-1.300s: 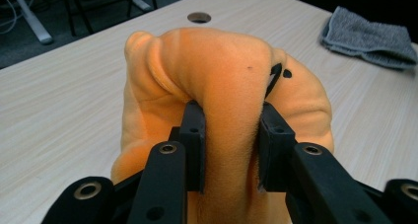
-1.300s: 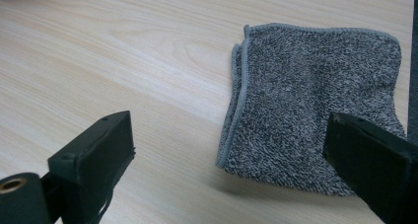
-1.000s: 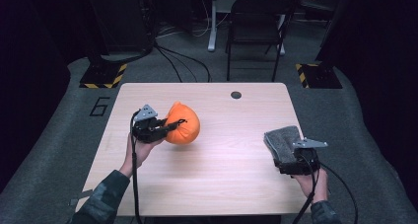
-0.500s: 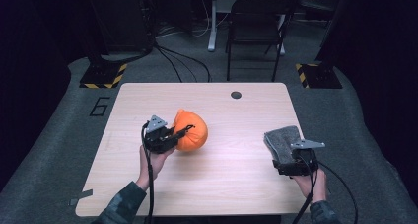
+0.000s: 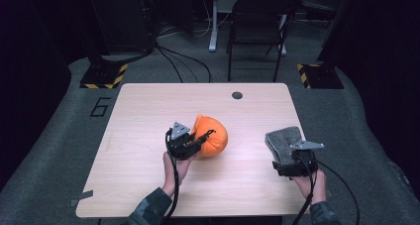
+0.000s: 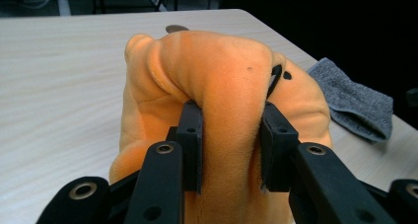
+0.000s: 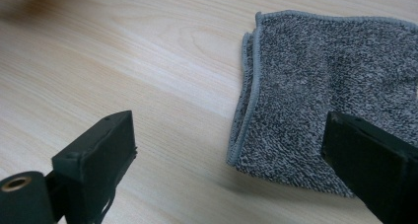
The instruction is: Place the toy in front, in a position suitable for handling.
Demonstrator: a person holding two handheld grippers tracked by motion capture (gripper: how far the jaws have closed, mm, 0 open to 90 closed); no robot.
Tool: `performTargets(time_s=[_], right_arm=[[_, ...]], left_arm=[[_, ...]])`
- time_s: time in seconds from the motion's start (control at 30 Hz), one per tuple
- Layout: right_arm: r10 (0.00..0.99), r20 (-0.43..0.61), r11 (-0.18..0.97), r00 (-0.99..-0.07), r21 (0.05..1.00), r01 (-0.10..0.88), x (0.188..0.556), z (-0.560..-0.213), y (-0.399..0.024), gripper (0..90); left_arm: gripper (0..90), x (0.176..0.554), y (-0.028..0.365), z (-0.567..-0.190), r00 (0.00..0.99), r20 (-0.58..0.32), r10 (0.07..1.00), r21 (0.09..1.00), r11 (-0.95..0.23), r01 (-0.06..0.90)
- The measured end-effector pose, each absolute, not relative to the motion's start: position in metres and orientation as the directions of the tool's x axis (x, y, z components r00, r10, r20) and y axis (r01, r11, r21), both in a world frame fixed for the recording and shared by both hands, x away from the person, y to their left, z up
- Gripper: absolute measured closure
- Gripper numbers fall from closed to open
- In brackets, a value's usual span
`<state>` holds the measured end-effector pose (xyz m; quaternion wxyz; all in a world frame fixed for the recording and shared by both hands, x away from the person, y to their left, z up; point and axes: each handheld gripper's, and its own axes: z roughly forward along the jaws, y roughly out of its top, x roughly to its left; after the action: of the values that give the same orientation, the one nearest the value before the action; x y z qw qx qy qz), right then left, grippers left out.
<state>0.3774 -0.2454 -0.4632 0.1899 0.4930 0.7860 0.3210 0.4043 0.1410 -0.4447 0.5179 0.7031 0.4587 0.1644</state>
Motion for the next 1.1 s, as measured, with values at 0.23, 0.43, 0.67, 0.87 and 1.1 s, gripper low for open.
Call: performTargets(time_s=[0.23, 0.43, 0.67, 0.87, 1.1], right_arm=[[0.896, 0.018, 0.313, -0.443, 0.681, 0.662, 0.378, -0.466, -0.244, 5.9], [0.897, 0.019, 0.311, -0.442, 0.685, 0.659, 0.376, -0.463, -0.243, 5.9], [0.899, 0.018, 0.306, -0.438, 0.69, 0.656, 0.376, -0.461, -0.244, 5.9], [0.895, 0.013, 0.313, -0.445, 0.692, 0.65, 0.378, -0.462, -0.244, 5.9], [0.893, 0.017, 0.311, -0.45, 0.7, 0.643, 0.379, -0.46, -0.248, 5.9]], left_arm=[[56.9, 0.408, 0.13, -0.472, 0.54, -0.225, 0.811, 0.841, -0.118, 0.528], [29.9, 0.402, 0.139, -0.464, 0.578, -0.195, 0.792, 0.85, -0.158, 0.503], [13.1, 0.42, 0.177, -0.442, 0.691, -0.17, 0.702, 0.865, -0.231, 0.446], [8.8, 0.46, 0.188, -0.443, 0.779, -0.191, 0.598, 0.825, -0.332, 0.458], [14.1, 0.489, 0.177, -0.462, 0.835, -0.244, 0.493, 0.76, -0.439, 0.48]])
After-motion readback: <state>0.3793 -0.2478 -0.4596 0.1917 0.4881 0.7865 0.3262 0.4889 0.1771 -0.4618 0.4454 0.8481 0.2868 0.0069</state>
